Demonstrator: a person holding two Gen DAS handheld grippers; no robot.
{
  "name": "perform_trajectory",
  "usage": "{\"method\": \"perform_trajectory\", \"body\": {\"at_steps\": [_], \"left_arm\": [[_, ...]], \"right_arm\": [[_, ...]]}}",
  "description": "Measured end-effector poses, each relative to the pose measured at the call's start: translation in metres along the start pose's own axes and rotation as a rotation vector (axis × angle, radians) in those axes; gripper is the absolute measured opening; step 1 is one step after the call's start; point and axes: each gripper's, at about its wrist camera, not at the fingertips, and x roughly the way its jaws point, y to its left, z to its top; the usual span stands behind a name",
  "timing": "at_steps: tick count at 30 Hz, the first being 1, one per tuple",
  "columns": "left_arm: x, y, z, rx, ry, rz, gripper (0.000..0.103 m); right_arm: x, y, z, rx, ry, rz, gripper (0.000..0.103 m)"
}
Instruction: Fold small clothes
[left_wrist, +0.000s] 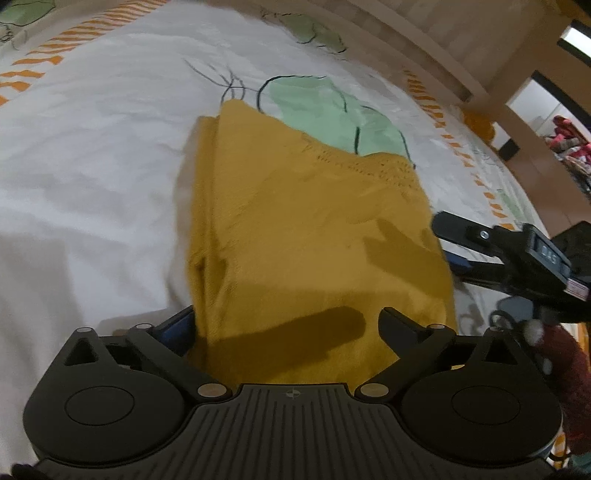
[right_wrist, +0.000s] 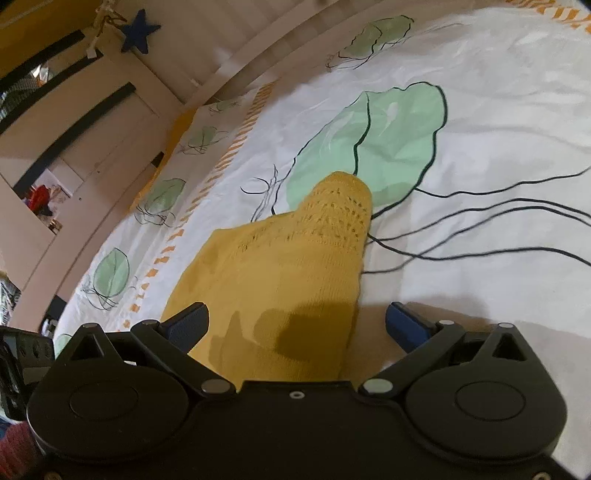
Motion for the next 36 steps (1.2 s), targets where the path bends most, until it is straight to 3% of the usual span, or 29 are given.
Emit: {"method": "perform_trajectory", "body": {"at_steps": [8,15,26,30,32,34,35,36], "left_arm": [[0.004,0.002,0.006,-0.071,-0.016,-0.009,0.097],[-0.006,0.003,0.002,-0.041,-0.017,0.049,0.061],[-0.016,0.010,-0.005,-0.092,0.028,0.011,0.042],[-0.011,0.013,-0.006,-0.113,0.027,-0.007,0.021],[-0.011,0.017,-0.006,-0.143,0.028,-0.034,0.015],[-0.012,0.018,-0.007,-0.155,0.025,-0.045,0.013],[-0.013,0.019,-0.008,-0.165,0.025,-0.053,0.012],[-0.013,0.021,-0.008,-0.183,0.024,-0.069,0.012]], "right_arm": [[0.025,-0.006,0.017,0.012,-0.004,0.064,0.103],[0.044,-0.007,0.028,0.022,0.002,0.084,0.103],[0.033,-0.011,0.018,-0.016,0.004,0.138,0.103],[0.032,-0.011,0.019,-0.015,-0.002,0.143,0.103],[0.033,-0.010,0.020,-0.009,0.003,0.141,0.102],[0.034,-0.009,0.021,-0.005,0.015,0.132,0.084],[0.034,-0.010,0.022,0.002,0.024,0.116,0.055],[0.034,-0.011,0.022,0.015,0.036,0.088,0.047]]}}
